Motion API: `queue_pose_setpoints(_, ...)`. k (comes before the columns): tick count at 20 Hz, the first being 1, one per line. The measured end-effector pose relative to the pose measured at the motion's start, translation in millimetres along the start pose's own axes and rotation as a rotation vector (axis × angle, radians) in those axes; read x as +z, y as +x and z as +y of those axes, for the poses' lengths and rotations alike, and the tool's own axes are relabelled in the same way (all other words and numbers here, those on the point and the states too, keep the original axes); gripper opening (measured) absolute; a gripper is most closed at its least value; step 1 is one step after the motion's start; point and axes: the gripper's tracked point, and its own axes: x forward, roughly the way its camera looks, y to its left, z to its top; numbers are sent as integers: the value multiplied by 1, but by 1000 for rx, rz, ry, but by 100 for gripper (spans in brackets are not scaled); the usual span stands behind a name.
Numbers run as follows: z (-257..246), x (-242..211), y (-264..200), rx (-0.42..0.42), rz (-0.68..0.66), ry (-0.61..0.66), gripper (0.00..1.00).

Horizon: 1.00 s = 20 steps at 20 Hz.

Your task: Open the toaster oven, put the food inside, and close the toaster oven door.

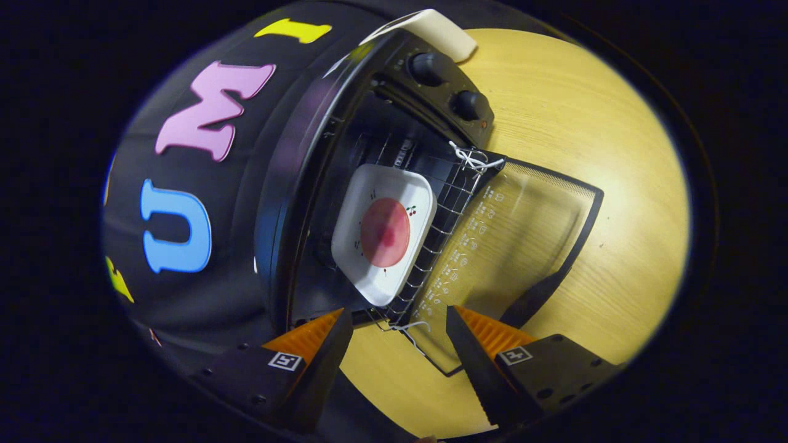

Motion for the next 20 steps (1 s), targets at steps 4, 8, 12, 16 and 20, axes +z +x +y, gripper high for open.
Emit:
queue_pose_setpoints(4, -18, -15, -24, -15, 68, -234, 99)
queue_pose_setpoints(8, -49, -37, -45, -49, 164, -373, 99)
queue_pose_setpoints(12, -89, -44, -50, -124, 190, -643, 99)
queue_pose_setpoints(16, -113, -36, -36, -188, 137, -889, 99)
queue_pose_setpoints(20, -120, -36, -15, -216, 102, -955, 99)
